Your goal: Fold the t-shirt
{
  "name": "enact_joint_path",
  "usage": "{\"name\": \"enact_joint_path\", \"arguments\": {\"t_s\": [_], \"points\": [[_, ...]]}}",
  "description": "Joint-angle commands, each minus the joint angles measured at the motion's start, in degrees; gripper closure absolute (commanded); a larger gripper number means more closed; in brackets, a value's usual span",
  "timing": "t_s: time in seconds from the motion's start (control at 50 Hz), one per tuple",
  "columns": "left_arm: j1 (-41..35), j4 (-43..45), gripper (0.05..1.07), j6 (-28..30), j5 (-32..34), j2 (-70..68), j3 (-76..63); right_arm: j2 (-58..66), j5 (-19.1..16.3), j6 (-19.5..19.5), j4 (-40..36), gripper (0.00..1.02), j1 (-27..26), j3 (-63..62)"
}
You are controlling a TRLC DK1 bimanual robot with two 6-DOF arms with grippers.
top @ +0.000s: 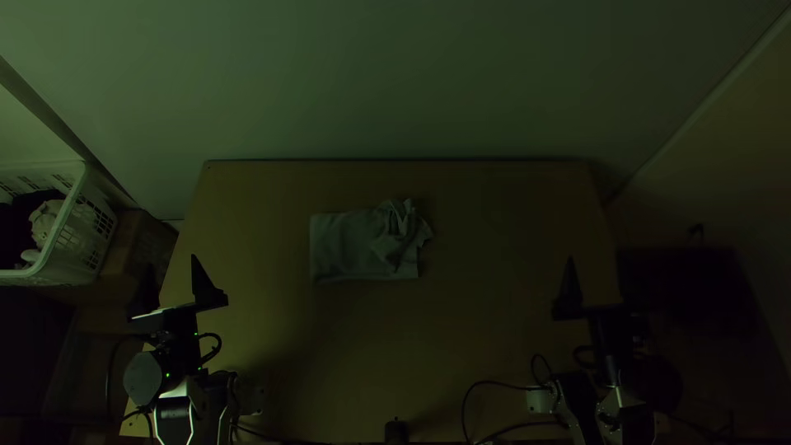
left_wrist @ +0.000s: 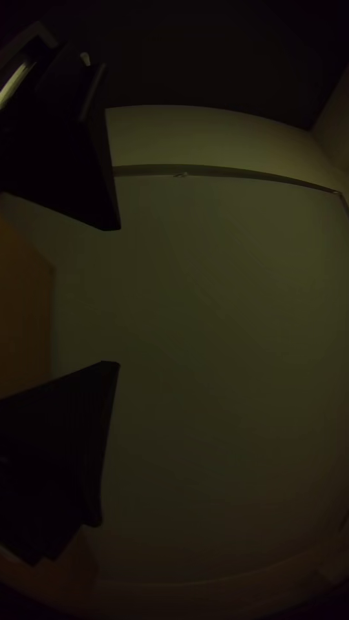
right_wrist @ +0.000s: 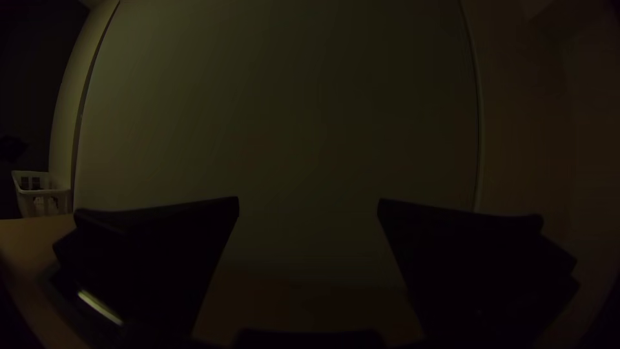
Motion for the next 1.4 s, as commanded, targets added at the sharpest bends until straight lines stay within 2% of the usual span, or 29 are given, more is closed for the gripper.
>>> {"name": "enact_joint_path", "arguments": {"t_s": [0.0, 0.32, 0.58, 0.72, 0.84, 0.98, 1.06, 1.38], "points": [[-0.47, 1.74, 0.10, -0.10, 0.03, -0.58, -3.79, -2.70, -0.04, -0.20, -0.50, 0.04, -0.51, -2.62], [-1.35, 5.79, 0.10, -1.51, -0.05, -0.58, -13.02, -2.79, 0.92, 1.21, 0.20, 0.04, -2.97, -9.74], [-1.53, 3.06, 0.10, -2.38, 0.03, -0.58, -16.27, -2.88, 2.06, 7.45, 0.12, 0.04, -4.03, -16.33], [-1.70, 0.51, 0.10, -2.21, 0.03, -0.58, -16.36, -2.88, 1.98, 8.85, 0.20, 0.04, -4.03, -19.49], [-0.12, -2.04, 0.10, -1.42, 0.21, -0.32, -16.19, -2.88, 2.06, 8.94, -1.03, 0.04, -5.52, -20.37], [0.23, -2.04, 0.10, -1.42, 0.39, -0.40, -16.19, -2.79, 1.98, 8.59, -0.85, 0.04, -12.90, -20.55], [0.23, -2.04, 0.10, -1.42, 0.39, -0.32, -16.19, -2.79, 1.89, 8.59, -0.85, 0.04, -15.36, -20.55], [0.23, -2.04, 0.10, -1.42, 0.39, -0.40, -16.19, -2.70, 1.80, 8.59, -0.85, 0.04, -15.72, -20.55]]}}
